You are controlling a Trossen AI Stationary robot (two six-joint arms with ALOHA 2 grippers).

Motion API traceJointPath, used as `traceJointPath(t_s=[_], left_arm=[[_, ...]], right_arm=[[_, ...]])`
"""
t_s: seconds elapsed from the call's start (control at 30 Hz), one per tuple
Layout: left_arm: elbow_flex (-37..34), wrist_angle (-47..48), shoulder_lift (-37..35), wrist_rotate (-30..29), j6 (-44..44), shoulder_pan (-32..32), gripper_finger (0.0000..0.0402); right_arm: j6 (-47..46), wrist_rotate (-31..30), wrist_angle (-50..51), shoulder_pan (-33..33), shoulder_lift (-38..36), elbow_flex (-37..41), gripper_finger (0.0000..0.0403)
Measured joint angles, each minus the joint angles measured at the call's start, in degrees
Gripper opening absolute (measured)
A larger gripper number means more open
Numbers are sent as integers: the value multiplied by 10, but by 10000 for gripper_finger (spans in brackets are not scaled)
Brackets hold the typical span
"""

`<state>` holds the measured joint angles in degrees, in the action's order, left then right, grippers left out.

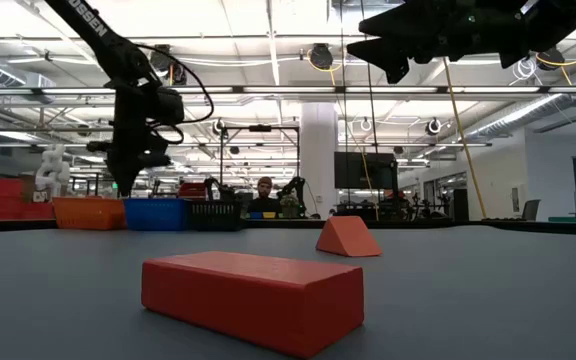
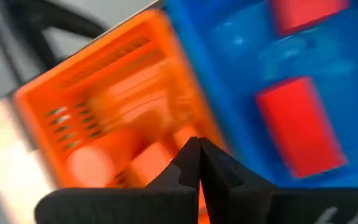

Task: Sort & place blocks by color
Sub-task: Put the orange block into the orange bin

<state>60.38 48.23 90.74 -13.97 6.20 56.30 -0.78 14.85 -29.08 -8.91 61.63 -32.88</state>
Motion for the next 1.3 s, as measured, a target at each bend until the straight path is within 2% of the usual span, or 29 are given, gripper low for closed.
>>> traceJointPath(t_s=[0.07, 0.17, 0.33, 0.4, 0.53, 0.87, 1.17, 1.3], left_arm=[[0, -21, 0, 21, 3, -11, 6], [0, -51, -1, 4, 4, -23, 3], [9, -45, -4, -202, -25, -17, 3], [10, -42, -4, -241, -53, -11, 2], [10, -39, -3, -237, -82, 14, 2], [10, -25, 32, -220, -161, 17, 2], [10, 14, 85, -194, -318, 17, 1], [10, 15, 107, -198, -313, 15, 4]], right_arm=[[0, 0, -1, 0, 0, 0, 226], [4, 0, -7, 0, 0, 0, 226], [4, 0, -9, 0, 0, 0, 226], [6, 0, -8, -1, 0, 0, 226], [19, 0, -8, -1, 0, 0, 226], [11, 0, -7, -1, 0, 0, 226], [13, 0, -6, -1, 0, 0, 226], [16, 0, -6, -1, 0, 0, 226]])
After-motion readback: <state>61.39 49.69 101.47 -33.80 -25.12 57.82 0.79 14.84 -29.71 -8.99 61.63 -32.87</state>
